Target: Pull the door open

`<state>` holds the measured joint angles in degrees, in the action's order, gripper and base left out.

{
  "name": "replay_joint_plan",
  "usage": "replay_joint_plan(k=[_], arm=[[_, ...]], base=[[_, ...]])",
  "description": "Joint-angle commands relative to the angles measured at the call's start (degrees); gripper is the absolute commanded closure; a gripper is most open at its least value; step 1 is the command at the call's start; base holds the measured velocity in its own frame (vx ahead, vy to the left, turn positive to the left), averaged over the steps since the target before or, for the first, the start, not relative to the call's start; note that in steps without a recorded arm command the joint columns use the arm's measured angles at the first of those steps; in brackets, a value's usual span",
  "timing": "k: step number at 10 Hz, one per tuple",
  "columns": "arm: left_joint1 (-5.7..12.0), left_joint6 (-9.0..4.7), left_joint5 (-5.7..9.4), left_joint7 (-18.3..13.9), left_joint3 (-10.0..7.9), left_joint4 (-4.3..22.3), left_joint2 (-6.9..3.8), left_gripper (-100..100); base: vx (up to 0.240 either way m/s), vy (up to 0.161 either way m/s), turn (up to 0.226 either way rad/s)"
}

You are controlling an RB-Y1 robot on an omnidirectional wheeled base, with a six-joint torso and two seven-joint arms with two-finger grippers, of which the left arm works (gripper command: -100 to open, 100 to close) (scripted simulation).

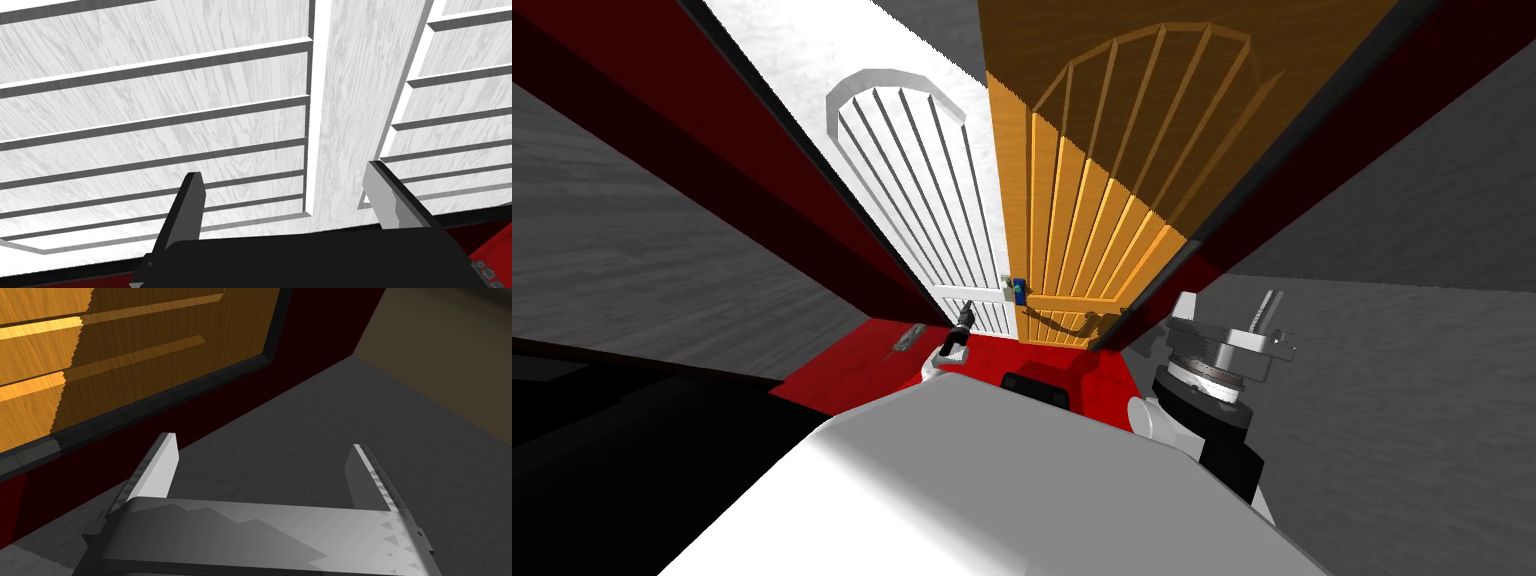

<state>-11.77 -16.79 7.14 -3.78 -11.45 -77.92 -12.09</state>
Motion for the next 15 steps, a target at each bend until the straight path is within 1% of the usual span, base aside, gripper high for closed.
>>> replay_joint_plan(k=[1, 3, 4, 6, 8, 9, 10, 11, 12, 13, 15], arm=[[0.0, -0.88, 0.59, -0.8, -1.26, 1.7, -1.57, -100], [0.1, -1.13, 0.95, -1.3, -1.91, 2.3, -2.39, -100], [0.45, -1.38, 1.22, -1.7, -2.13, 2.8, -2.92, -100], [1.29, -1.7, 1.41, -2.2, -1.71, 3.1, -3.1, -100], [2.71, -2.0, 1.37, -2.6, -0.21, 2.9, -2.49, -100], [3.74, -2.16, 1.24, -2.7, 1.08, 2.6, -1.83, -100], [3.74, -2.16, 1.24, -2.7, 1.08, 2.6, -1.83, -100], [4.45, -2.26, 1.12, -2.7, 2.04, 2.3, -1.3, -100], [4.01, -2.41, 1.15, -2.6, 1.56, 2.5, -1.46, -100], [4.01, -2.41, 1.15, -2.6, 1.56, 2.5, -1.46, 100], [4.01, -2.41, 1.15, -2.6, 1.56, 2.5, -1.46, 100]], base=[[0.084, 0.004, -0.043], [0.106, 0.018, -0.042], [0.156, 0.041, -0.108], [0.198, 0.031, -0.123], [0.222, 0.015, -0.168], [0.179, -0.051, -0.236], [0.146, -0.066, -0.083], [0.147, -0.12, -0.1], [0.07, -0.061, -0.02], [-0.01, 0.008, 0.024], [-0.023, 0.019, -0.018]])
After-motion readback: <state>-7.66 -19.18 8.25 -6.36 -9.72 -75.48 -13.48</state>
